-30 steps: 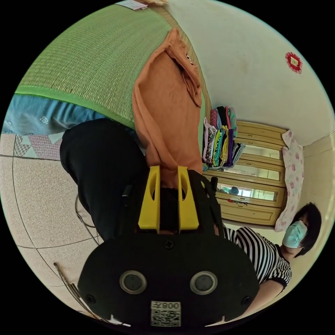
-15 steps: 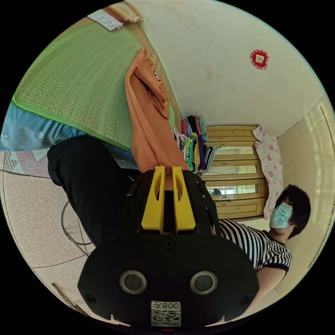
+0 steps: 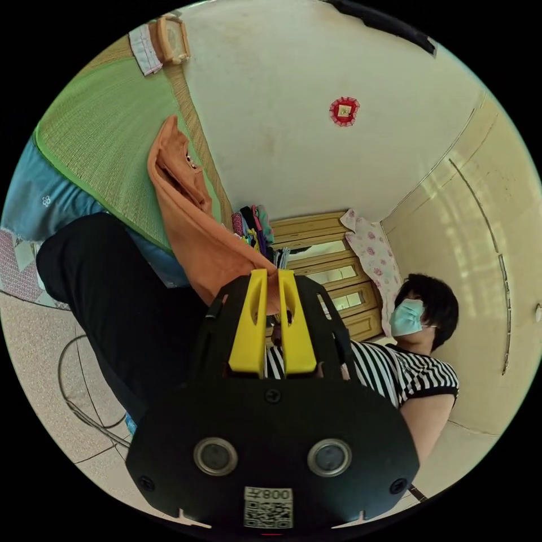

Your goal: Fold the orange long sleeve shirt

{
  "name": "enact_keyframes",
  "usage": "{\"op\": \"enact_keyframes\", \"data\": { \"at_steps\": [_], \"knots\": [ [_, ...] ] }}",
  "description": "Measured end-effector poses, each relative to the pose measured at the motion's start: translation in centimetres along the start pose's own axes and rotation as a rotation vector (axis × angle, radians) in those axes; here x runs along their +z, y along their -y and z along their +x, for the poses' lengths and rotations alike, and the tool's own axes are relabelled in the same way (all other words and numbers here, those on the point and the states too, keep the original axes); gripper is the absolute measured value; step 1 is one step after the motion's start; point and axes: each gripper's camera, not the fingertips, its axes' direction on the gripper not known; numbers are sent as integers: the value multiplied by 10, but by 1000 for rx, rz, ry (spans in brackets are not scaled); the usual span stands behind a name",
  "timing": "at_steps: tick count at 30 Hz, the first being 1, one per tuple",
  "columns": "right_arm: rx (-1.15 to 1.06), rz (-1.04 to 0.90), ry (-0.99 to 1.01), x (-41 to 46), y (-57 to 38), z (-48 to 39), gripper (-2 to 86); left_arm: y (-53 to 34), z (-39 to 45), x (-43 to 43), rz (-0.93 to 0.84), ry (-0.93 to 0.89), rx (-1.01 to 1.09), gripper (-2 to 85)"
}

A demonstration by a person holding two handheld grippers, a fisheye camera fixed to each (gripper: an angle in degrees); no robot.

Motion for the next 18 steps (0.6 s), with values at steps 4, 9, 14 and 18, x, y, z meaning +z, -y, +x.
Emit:
{"op": "enact_keyframes", "data": {
  "at_steps": [4, 9, 14, 18],
  "knots": [
    [-14, 51, 39, -24, -19, 1, 15, -2, 6, -19, 29, -35, 27, 31],
    [-23, 49, 34, -21, -4, 18, 15, 24, -2, -16, 32, -44, 11, 31],
    [-64, 93, 18, -23, 37, 29, 15, 81, -3, -7, 73, -86, 28, 32],
    [-113, 104, 1, -20, 93, 37, 15, 137, 4, 2, 93, -84, 62, 32]
  ]
}}
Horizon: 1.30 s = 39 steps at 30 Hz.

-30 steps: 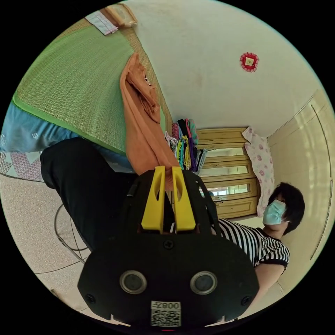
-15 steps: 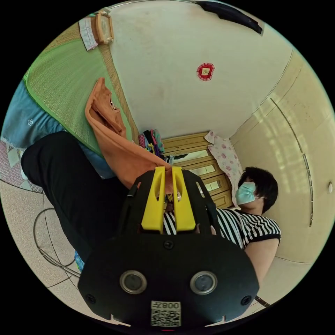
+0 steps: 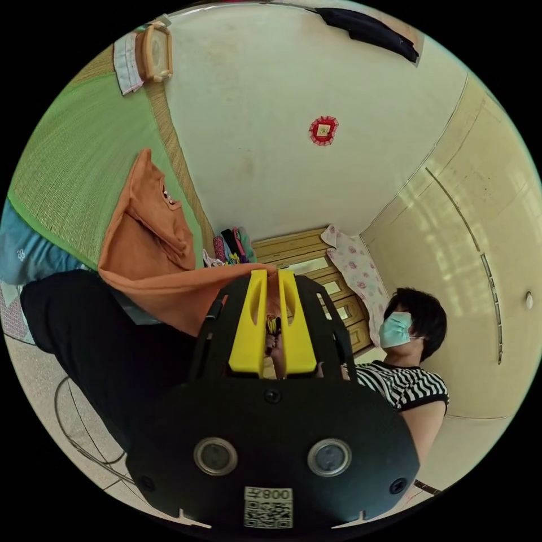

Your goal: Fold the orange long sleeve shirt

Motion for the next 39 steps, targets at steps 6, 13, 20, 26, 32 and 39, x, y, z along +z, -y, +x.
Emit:
{"op": "enact_keyframes", "data": {
  "at_steps": [6, 13, 20, 26, 32, 39],
  "knots": [
    [-10, 24, -46, 19, 90, 38, 14, 116, 0, 47, -10, 25, 52, 32],
    [35, -2, -104, 60, 206, 111, 14, 254, -19, 104, 2, 69, 31, 32],
    [147, -63, -140, 126, 308, 215, 15, 378, -64, 157, 31, 194, -52, 33],
    [271, -115, -188, 189, 365, 307, 17, 456, -105, 195, 64, 295, -142, 37],
    [454, -108, -183, 230, 364, 386, 23, 495, -135, 223, 105, 378, -239, 60],
    [333, 36, -120, 218, 368, 341, 42, 529, -82, 255, 165, 358, -80, 78]
  ]
}}
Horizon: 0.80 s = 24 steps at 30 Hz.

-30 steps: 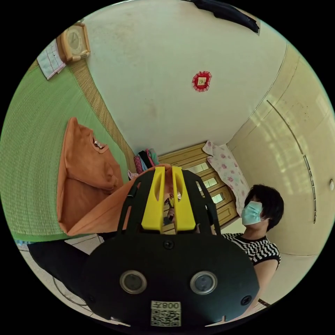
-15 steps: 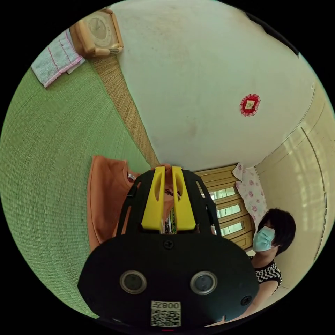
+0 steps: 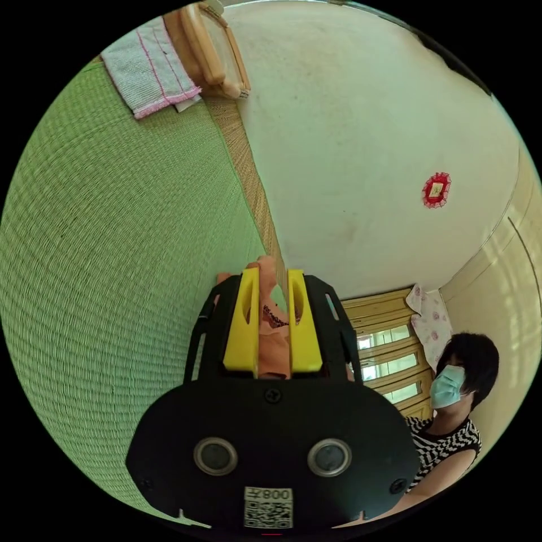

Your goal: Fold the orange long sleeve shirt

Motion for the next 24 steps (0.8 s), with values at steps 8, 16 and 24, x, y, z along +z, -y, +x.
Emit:
{"op": "enact_keyframes", "data": {
  "at_steps": [8, 16, 24],
  "knots": [
    [-341, -238, -439, 117, -27, -148, 68, 17, 148, 124, -369, 332, 349, 109],
    [-471, -486, -942, 270, -36, -192, 70, 27, 220, 242, -575, 886, 578, 87],
    [-462, -451, -898, 277, -32, -229, 12, 49, 271, 260, -550, 852, 591, 24]
  ]
}}
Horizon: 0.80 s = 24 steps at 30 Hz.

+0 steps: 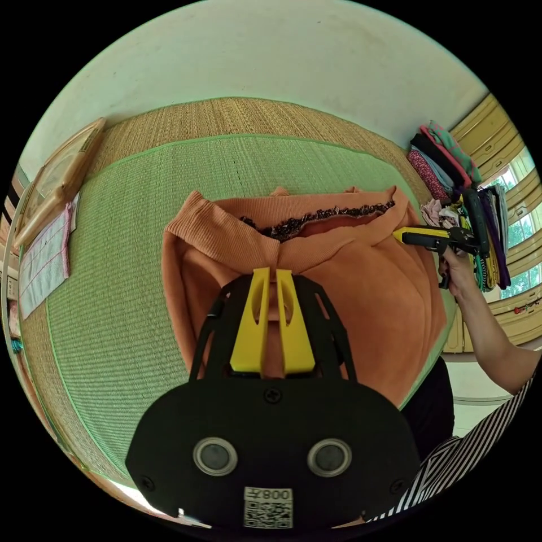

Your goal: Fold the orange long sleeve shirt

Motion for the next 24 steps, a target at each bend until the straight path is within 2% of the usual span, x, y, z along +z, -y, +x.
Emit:
{"op": "enact_keyframes", "data": {
  "at_steps": [12, 16, 24],
  "knots": [
    [1, 292, 96, -126, -1, -20, 2, 38, 12, -96, 266, -81, -9, 7],
    [16, 275, 76, -123, 20, -22, 2, 65, 2, -96, 271, -58, -41, 7],
    [47, 97, 1, -50, 56, -19, 2, 101, -16, -38, 98, 49, -83, 8]
  ]
}}
